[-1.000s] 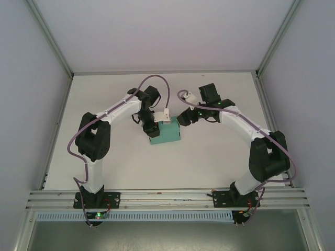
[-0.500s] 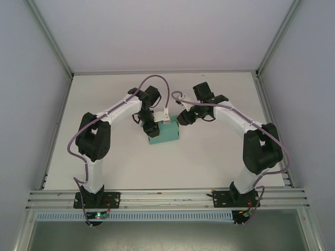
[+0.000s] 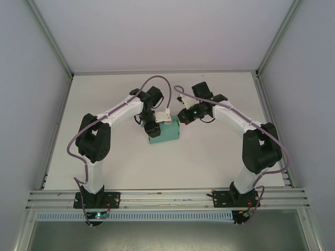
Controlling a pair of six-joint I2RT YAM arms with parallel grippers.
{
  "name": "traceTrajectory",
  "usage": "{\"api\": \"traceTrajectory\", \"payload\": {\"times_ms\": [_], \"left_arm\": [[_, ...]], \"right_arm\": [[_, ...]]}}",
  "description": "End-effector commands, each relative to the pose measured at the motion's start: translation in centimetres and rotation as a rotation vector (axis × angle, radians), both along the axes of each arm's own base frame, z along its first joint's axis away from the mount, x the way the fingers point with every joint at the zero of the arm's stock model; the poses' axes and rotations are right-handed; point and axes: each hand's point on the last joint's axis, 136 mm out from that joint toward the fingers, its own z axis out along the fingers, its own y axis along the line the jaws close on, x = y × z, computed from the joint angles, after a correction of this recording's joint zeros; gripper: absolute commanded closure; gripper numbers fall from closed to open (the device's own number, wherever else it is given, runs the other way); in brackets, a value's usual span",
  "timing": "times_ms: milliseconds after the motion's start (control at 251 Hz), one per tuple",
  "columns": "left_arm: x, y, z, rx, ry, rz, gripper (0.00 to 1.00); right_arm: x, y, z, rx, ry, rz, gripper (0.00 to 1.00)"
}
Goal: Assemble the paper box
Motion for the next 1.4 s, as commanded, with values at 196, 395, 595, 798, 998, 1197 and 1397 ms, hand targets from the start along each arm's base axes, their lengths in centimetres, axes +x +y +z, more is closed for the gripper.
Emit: {"api": "traceTrajectory", "payload": {"times_ms": [196, 395, 595, 798, 998, 1197, 1397], "left_arm": [[1.8, -1.4, -0.2, 0.032, -0.112, 0.046, 0.63], [1.6, -1.7, -0.5, 0.014, -0.103, 0.054, 0.63], [1.3, -1.9, -0.7, 0.002, -0.086, 0.054, 0.61], [1.4, -1.5, -1.1, 0.018, -0.093, 0.075, 0.60], [1.7, -1.7, -0.9, 0.013, -0.088, 0.123, 0.51], [1.2, -2.3, 1.3, -0.063, -0.094, 0.162, 0.22], [1.4, -1.5, 3.6, -0.097, -0.163, 0.283, 0.00]], "right_arm": [[-2.4, 4.6, 0.7, 0.286, 0.256, -0.268, 1.00], [-4.4, 4.0, -2.7, 0.119, 0.141, -0.212, 1.00], [-5.2, 1.0, -7.6, -0.151, -0.035, -0.210, 1.00], [-7.4, 0.4, -10.5, -0.225, -0.064, -0.193, 1.00], [-8.3, 0.1, -11.3, -0.216, -0.101, -0.207, 1.00], [-8.4, -0.6, -12.0, -0.292, -0.148, -0.224, 1.00], [-8.7, -0.4, -12.2, -0.308, -0.173, -0.229, 1.00]]}}
